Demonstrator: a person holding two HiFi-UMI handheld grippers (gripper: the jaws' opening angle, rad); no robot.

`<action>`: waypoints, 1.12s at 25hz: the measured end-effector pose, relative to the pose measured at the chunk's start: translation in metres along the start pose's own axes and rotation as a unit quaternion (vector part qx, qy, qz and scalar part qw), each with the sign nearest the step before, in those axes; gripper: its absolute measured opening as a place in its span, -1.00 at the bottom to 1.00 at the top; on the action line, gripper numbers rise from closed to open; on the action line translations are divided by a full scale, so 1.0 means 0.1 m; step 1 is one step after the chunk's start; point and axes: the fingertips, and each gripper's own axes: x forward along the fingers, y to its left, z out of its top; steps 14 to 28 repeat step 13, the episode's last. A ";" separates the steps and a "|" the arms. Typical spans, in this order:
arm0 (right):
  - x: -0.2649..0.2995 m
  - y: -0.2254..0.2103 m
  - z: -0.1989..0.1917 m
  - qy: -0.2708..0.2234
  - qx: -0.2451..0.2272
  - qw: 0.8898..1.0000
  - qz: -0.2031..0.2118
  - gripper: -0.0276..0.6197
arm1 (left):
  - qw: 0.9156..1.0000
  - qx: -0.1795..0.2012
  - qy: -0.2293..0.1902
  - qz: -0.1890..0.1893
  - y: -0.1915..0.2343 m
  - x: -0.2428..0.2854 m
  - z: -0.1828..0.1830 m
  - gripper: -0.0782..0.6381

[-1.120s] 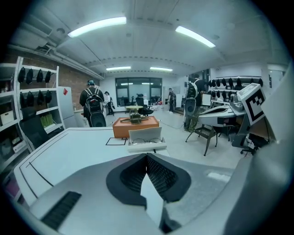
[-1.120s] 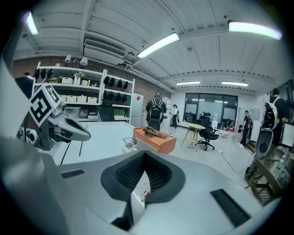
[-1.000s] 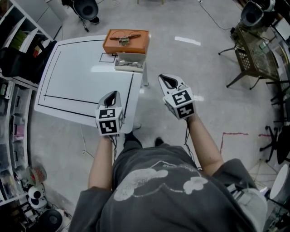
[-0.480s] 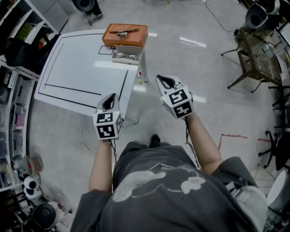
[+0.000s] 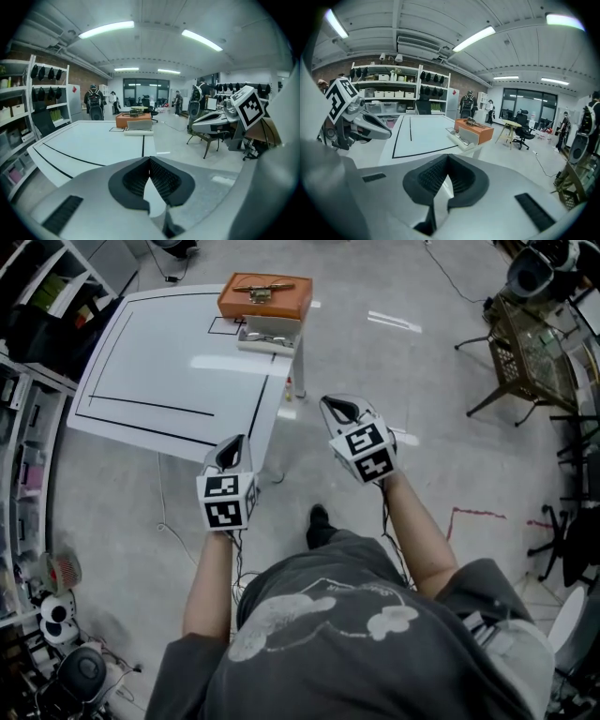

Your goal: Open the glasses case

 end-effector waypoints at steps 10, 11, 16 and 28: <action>-0.55 0.89 -0.16 0.000 0.000 1.000 -0.011 -0.91 | 1.000 0.006 -0.023 -0.011 -0.07 -0.90 -0.40 -0.78; -0.62 0.98 -0.18 0.000 0.000 1.000 -0.011 -0.91 | 1.000 0.004 -0.025 -0.012 -0.08 -1.00 -0.46 -0.78; -0.74 1.17 -0.22 -0.002 0.001 1.000 -0.011 -0.91 | 1.000 0.000 -0.029 -0.011 -0.09 -1.20 -0.57 -0.78; -0.74 1.17 -0.22 -0.002 0.001 1.000 -0.011 -0.91 | 1.000 0.000 -0.029 -0.011 -0.09 -1.20 -0.57 -0.78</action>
